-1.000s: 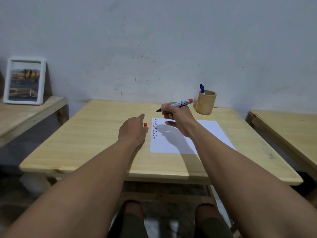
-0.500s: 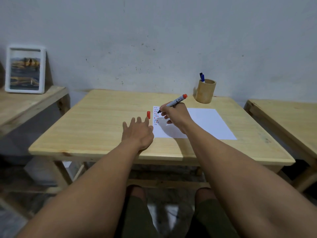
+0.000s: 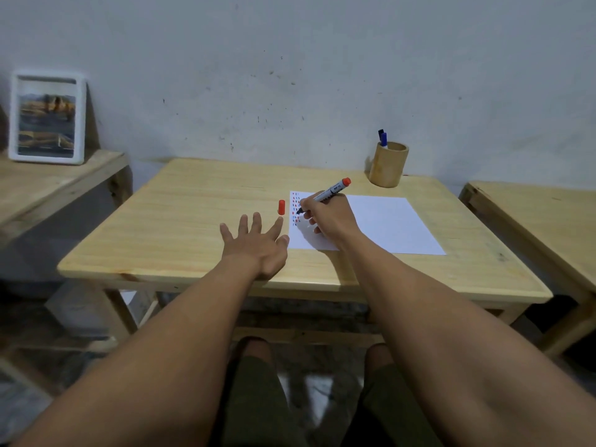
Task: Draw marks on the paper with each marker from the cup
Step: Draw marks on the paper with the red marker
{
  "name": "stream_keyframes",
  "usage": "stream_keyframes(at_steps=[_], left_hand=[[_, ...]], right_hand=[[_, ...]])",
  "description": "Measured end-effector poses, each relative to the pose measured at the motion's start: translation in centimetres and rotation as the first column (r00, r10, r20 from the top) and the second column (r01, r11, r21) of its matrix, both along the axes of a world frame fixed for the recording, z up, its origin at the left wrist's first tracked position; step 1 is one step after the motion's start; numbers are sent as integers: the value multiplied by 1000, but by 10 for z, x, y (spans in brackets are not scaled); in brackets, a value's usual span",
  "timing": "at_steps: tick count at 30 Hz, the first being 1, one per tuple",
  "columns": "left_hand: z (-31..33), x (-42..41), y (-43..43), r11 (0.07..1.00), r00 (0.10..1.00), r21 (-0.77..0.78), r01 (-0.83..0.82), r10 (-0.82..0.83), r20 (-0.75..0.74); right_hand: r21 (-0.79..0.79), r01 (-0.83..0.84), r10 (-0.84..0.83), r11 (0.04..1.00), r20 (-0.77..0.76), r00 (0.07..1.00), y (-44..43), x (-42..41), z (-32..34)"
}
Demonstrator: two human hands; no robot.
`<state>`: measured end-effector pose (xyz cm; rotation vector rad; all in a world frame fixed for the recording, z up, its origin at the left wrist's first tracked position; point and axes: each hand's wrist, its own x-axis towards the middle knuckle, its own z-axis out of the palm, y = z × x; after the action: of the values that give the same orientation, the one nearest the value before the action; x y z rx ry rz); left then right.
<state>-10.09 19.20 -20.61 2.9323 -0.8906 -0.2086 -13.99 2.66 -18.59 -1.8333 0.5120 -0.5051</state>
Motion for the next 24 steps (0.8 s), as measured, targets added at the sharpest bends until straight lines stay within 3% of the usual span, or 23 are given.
stream_keyframes(at_steps=[8, 15, 24], left_hand=[[0, 2, 0, 1000, 1000, 10, -7, 8, -12], [0, 0, 0, 1000, 1000, -1, -1, 1, -14], [-2, 2, 0, 1000, 1000, -8, -3, 3, -13]], right_hand=[[-55, 59, -60, 997, -24, 998, 3, 4, -8], [-211, 94, -110, 973, -64, 992, 6, 2, -11], [-227, 82, -105, 970, -94, 990, 6, 1, -10]])
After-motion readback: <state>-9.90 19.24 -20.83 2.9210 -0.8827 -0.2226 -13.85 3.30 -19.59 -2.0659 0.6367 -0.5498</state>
